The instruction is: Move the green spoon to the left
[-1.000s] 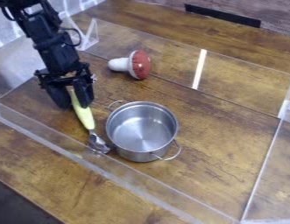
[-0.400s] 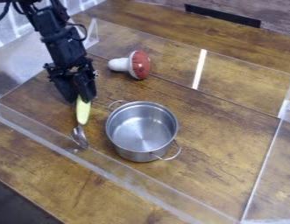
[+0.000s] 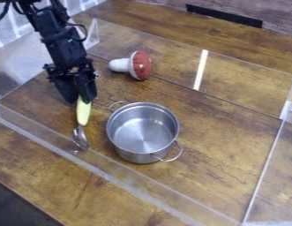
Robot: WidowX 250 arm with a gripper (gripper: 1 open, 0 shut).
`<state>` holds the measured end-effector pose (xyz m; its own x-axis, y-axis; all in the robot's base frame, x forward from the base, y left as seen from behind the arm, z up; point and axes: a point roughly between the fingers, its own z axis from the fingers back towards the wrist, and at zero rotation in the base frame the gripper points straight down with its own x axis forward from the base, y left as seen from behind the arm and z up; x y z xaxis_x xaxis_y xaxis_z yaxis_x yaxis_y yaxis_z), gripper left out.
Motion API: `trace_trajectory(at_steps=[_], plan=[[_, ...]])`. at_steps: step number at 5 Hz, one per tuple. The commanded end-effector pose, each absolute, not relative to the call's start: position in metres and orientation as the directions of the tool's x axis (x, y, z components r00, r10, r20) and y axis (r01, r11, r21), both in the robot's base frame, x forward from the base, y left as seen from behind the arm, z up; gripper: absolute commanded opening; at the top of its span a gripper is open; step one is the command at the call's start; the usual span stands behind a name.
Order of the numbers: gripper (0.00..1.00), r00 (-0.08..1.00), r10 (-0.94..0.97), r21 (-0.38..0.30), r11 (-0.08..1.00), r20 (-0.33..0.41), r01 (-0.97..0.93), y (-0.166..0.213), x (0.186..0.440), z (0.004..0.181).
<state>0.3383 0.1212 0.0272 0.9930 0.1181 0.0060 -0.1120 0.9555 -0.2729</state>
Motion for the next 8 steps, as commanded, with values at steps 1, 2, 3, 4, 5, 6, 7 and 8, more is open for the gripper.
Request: trace_trajectory(at_steps=[1,2,3,4,5,6,7,8], plan=[[1.0,0.986,0.165,-0.225,0.962,0.025,-0.155,0.142,0.326,0.033],[0.0,0.985,0.172,-0.219,0.962,0.018,-0.164,0.138,0.322,0.035],[1.0,0.983,0.184,-0.214,0.961,0.021,-0.175,0.135,0.325,0.035],[1.0,0.981,0.191,-0.211,0.96,0.018,-0.183,0.128,0.33,0.036],[1.0,0.987,0.157,-0.208,0.966,0.015,-0.151,0.14,0.331,0.037],[1.0,0.998,0.048,-0.164,0.986,0.044,-0.04,0.142,0.331,0.056],[1.0,0.996,-0.06,-0.122,0.99,0.07,0.068,0.144,0.332,0.076],[1.0,0.988,-0.112,-0.086,0.989,0.104,0.121,0.132,0.348,0.092]])
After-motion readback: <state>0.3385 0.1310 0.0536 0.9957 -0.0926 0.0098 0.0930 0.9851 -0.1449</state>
